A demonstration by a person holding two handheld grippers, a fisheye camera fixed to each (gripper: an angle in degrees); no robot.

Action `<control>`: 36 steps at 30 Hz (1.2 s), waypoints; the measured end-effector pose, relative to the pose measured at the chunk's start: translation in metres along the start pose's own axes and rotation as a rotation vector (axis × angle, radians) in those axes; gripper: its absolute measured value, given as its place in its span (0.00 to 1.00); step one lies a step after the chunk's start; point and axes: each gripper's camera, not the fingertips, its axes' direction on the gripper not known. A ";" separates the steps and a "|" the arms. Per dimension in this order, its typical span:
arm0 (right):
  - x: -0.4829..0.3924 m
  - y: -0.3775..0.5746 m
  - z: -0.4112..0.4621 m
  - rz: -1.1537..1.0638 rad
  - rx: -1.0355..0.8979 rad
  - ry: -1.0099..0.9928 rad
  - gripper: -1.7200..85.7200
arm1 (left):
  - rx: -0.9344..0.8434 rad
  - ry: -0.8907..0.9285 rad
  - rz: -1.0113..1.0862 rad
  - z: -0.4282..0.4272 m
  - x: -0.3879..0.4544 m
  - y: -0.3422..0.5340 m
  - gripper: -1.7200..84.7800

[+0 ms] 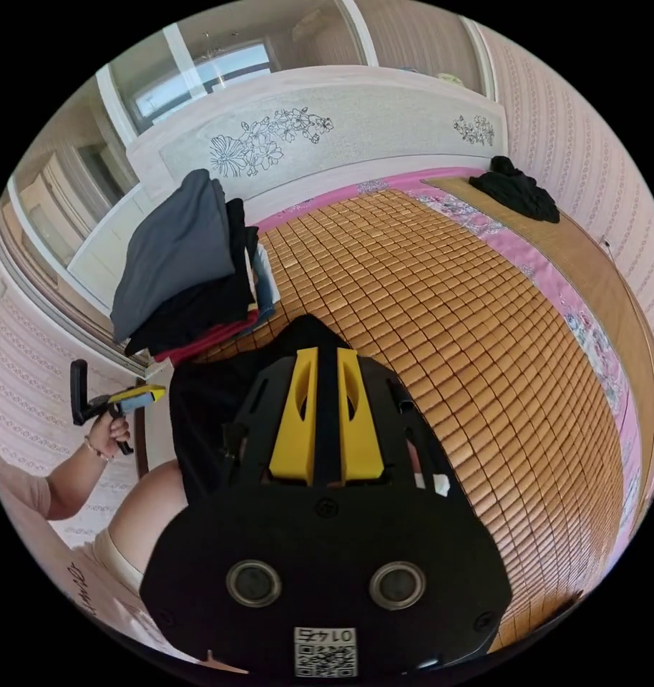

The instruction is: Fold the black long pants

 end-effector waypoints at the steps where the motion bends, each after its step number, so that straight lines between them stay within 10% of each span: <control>1: 0.009 0.035 -0.020 0.000 0.001 0.020 0.10 | 0.010 -0.023 0.017 -0.008 0.003 0.007 0.06; 14: 0.108 0.516 -0.260 1.033 -0.007 0.459 0.11 | -0.156 0.215 0.534 0.039 0.255 0.008 0.07; 23: 0.139 0.601 -0.289 1.220 0.099 0.503 0.14 | -0.384 0.304 0.937 0.170 0.506 0.052 0.09; 36: 0.192 0.578 -0.290 1.099 0.153 0.479 0.04 | -0.499 0.209 1.096 0.268 0.637 0.095 0.09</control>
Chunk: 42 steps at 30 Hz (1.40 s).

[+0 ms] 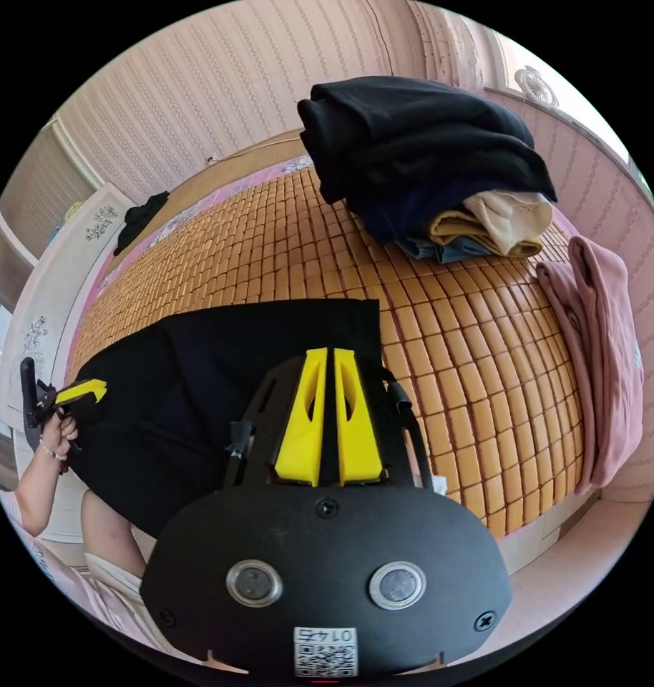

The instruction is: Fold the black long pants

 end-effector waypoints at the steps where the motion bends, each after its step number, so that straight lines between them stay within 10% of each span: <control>1: -0.003 -0.010 0.004 -0.006 0.003 0.033 0.03 | 0.012 -0.024 -0.020 -0.002 -0.005 -0.004 0.09; 33: 0.003 -0.123 0.029 -0.217 -0.147 0.366 0.01 | 0.015 -0.159 -0.291 0.019 -0.090 -0.024 0.03; 42: 0.072 0.032 -0.117 -0.187 0.048 0.024 0.09 | 0.127 -0.101 0.181 -0.054 0.037 0.022 0.05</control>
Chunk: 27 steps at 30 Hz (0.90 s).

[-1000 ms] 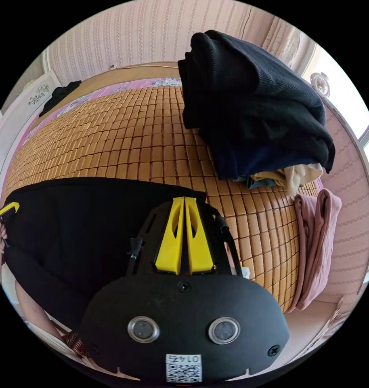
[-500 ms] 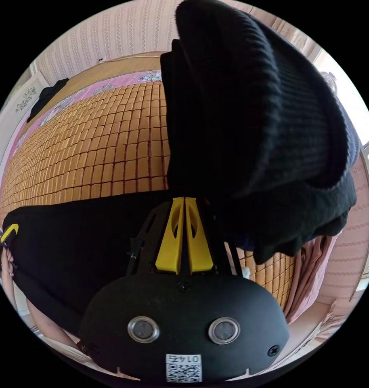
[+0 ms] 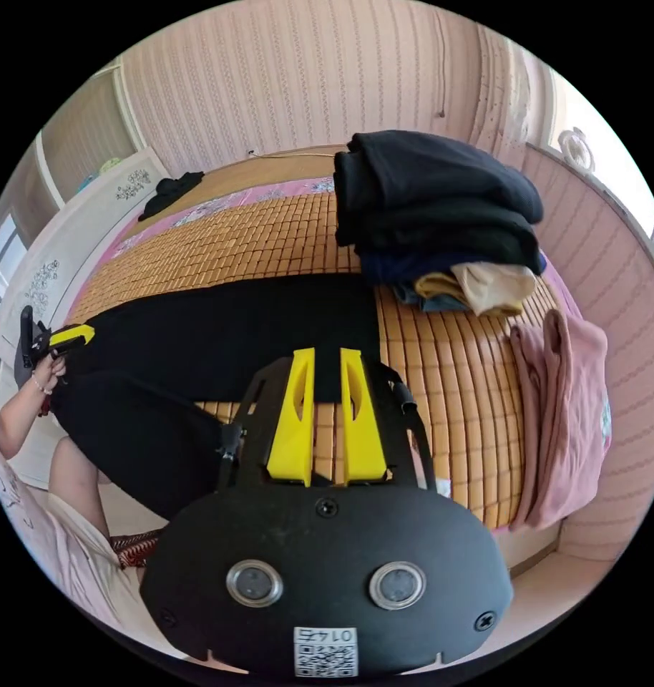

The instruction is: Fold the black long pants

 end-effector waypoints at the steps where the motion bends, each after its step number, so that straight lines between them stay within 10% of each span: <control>1: 0.010 0.026 -0.011 0.036 -0.019 -0.008 0.10 | -0.015 0.023 0.050 -0.002 0.021 0.004 0.06; 12: 0.066 0.122 -0.003 0.298 -0.158 -0.049 0.06 | -0.206 0.033 0.146 0.065 0.085 -0.005 0.11; 27: 0.081 0.216 -0.208 0.173 0.328 -0.261 0.01 | -0.096 0.199 0.377 -0.050 0.083 0.045 0.01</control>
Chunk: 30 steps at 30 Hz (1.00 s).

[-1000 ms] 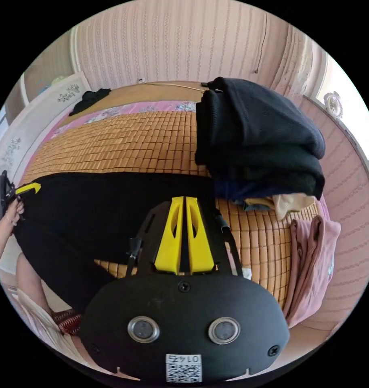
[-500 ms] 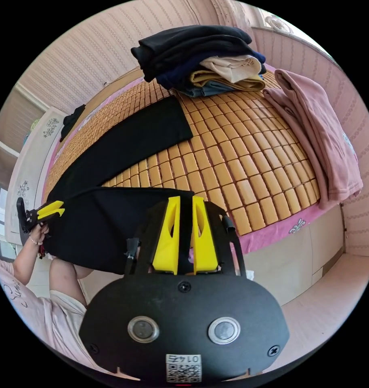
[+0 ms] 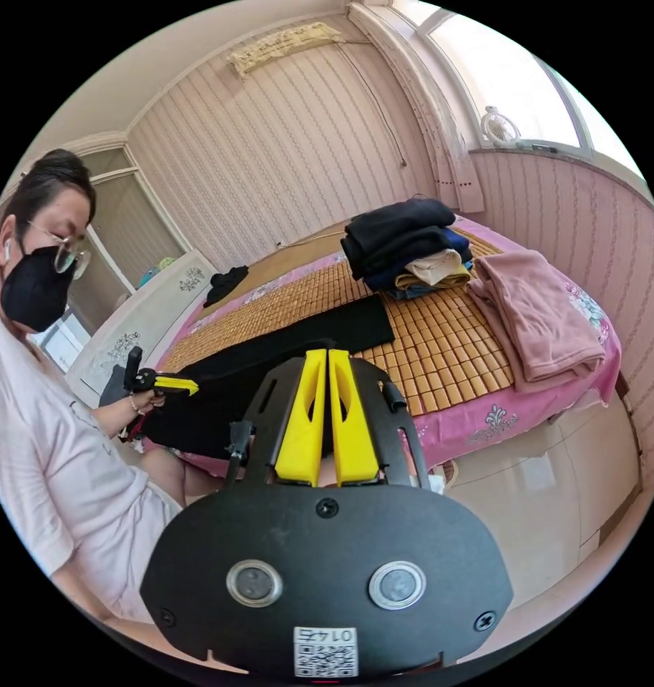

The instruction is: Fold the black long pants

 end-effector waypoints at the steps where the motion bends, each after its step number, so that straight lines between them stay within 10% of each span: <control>1: -0.004 -0.002 -0.019 -0.012 0.017 -0.009 0.01 | 0.045 0.028 0.000 -0.018 0.001 0.008 0.01; 15: 0.104 -0.058 0.127 0.206 -0.319 0.182 0.09 | 0.060 0.066 -0.480 0.030 -0.105 0.067 0.08; 30: 0.184 0.090 0.068 0.875 -0.343 0.012 0.21 | 0.338 -0.207 -1.395 -0.130 -0.105 0.457 0.10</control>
